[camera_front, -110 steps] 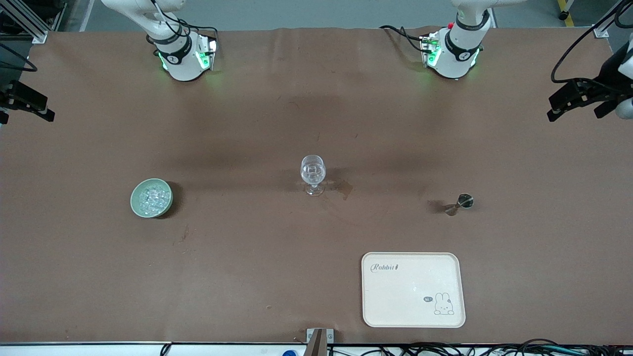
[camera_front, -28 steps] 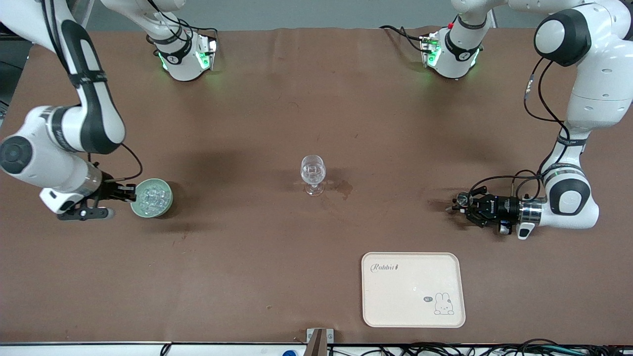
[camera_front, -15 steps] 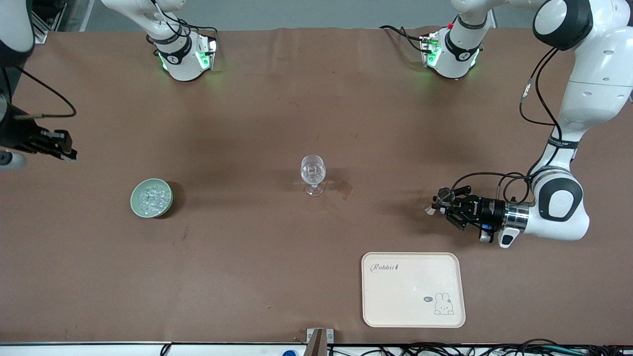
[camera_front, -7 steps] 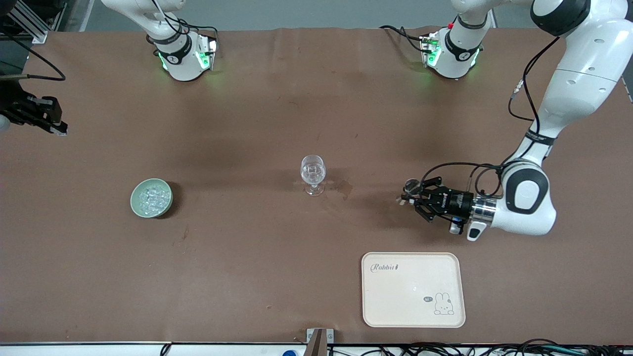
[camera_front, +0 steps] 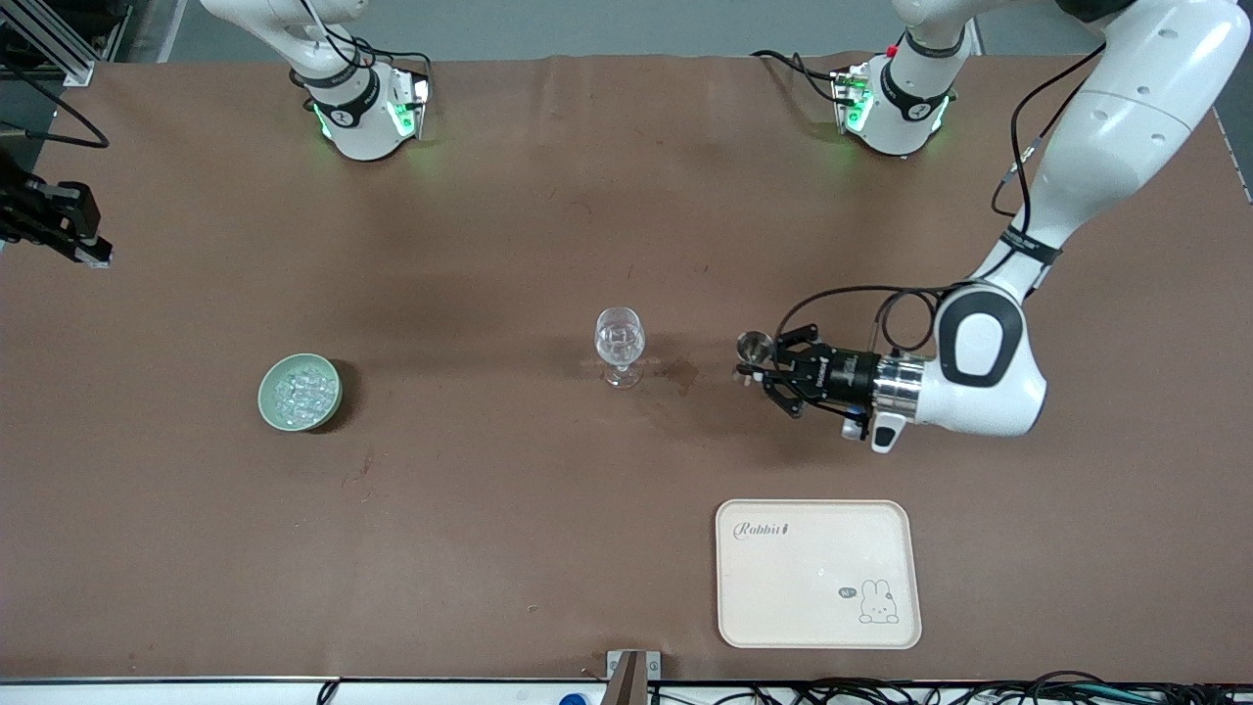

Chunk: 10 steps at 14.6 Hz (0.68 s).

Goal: Pour wine and add ice with both arms
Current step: 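Carry the jigger toward the glass while the right gripper lifts the ice, then tilt the jigger over the wine glass with the left gripper to pour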

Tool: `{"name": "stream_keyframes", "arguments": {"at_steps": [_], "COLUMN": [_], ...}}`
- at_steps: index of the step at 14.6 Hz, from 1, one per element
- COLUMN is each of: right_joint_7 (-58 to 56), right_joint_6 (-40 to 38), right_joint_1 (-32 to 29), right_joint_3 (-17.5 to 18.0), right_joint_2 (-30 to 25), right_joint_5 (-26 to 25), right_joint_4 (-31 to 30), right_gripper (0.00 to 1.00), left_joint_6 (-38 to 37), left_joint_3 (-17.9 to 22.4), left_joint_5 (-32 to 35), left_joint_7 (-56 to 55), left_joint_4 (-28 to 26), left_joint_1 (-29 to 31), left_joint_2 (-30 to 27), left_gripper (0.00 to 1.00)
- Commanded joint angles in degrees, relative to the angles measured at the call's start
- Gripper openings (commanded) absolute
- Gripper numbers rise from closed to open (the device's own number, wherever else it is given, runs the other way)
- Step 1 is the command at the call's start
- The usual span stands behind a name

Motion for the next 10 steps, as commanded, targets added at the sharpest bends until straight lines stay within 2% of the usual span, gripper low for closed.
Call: {"name": "stream_keyframes", "arguments": {"at_steps": [1, 8, 10], "right_joint_7": [-0.26, 0.09, 0.0], "right_joint_6": [-0.32, -0.32, -0.32], "right_joint_1": [-0.49, -0.31, -0.4], "right_joint_3": [0.21, 0.21, 0.21], "right_joint_2": [2.72, 3.16, 3.16], "right_joint_5": [0.77, 0.77, 0.77], "right_joint_4": [3.19, 3.37, 3.37], "right_gripper": [0.05, 0.05, 0.05], "left_joint_6": [4.21, 11.25, 12.13], "left_joint_3": [0.13, 0.39, 0.39], "left_joint_5": [-0.75, 0.04, 3.27], "left_joint_7": [-4.07, -12.0, -14.44], "left_joint_4": [-3.55, -3.9, -3.9], "left_joint_1": [-3.42, -9.76, -10.73], "left_joint_2": [-5.61, -8.95, -9.75], "left_gripper": [0.01, 0.01, 0.01]}}
